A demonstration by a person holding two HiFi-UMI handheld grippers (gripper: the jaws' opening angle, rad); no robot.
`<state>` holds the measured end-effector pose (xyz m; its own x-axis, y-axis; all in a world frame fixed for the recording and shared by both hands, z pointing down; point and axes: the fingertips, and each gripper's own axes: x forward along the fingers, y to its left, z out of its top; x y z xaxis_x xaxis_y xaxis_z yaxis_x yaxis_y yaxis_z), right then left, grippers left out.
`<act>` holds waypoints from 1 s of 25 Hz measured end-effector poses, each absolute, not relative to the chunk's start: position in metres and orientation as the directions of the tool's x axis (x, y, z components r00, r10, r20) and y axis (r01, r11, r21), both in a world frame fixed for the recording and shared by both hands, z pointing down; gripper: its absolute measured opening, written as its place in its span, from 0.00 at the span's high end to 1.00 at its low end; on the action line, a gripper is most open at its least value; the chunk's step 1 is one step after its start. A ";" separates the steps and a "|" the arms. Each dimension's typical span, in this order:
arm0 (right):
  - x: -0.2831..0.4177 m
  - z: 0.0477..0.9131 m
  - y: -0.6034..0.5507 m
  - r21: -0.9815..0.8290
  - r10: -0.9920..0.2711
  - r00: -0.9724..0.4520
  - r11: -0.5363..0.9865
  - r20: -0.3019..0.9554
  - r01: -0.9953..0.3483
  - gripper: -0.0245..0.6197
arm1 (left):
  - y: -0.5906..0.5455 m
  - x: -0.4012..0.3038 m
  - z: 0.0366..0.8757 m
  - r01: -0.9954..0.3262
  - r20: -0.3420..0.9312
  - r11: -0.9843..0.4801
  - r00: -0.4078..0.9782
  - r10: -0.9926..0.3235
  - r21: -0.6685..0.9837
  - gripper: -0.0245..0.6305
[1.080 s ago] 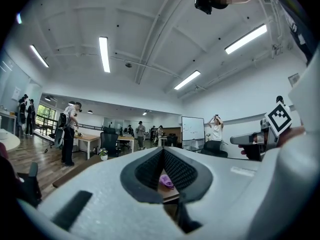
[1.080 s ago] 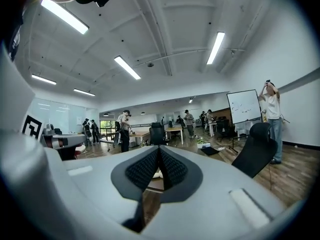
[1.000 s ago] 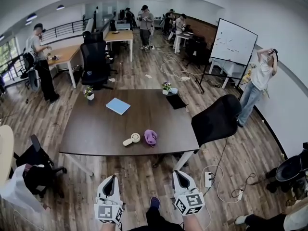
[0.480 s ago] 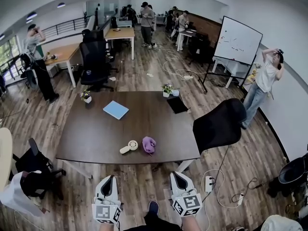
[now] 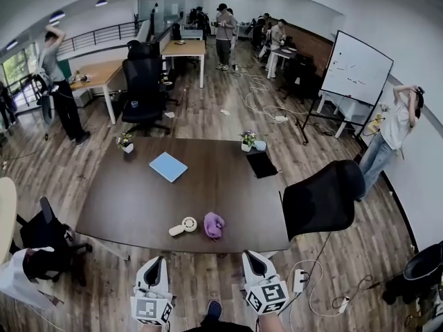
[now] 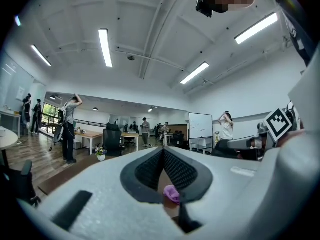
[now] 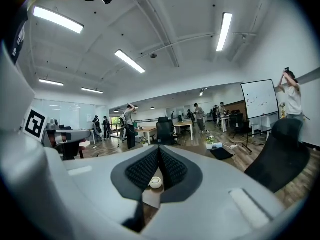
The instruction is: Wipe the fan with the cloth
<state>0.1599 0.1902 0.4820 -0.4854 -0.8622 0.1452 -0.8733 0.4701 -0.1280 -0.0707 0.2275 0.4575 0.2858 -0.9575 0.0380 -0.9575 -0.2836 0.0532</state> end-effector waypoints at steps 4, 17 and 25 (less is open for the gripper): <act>0.159 0.488 0.161 -0.125 -0.845 -0.509 0.494 0.164 -0.860 0.94 | 0.205 -0.071 0.464 -0.965 0.044 -0.256 0.259 -0.965 0.049 0.98; 0.153 0.495 0.112 -0.150 -0.798 -0.574 0.554 0.183 -0.819 0.94 | 0.170 -0.080 0.468 -0.982 0.062 -0.178 0.182 -0.981 0.059 0.98; 0.148 0.498 0.092 -0.154 -0.793 -0.580 0.560 0.185 -0.814 0.94 | 0.147 -0.081 0.473 -0.981 0.076 -0.185 0.188 -0.979 0.051 0.98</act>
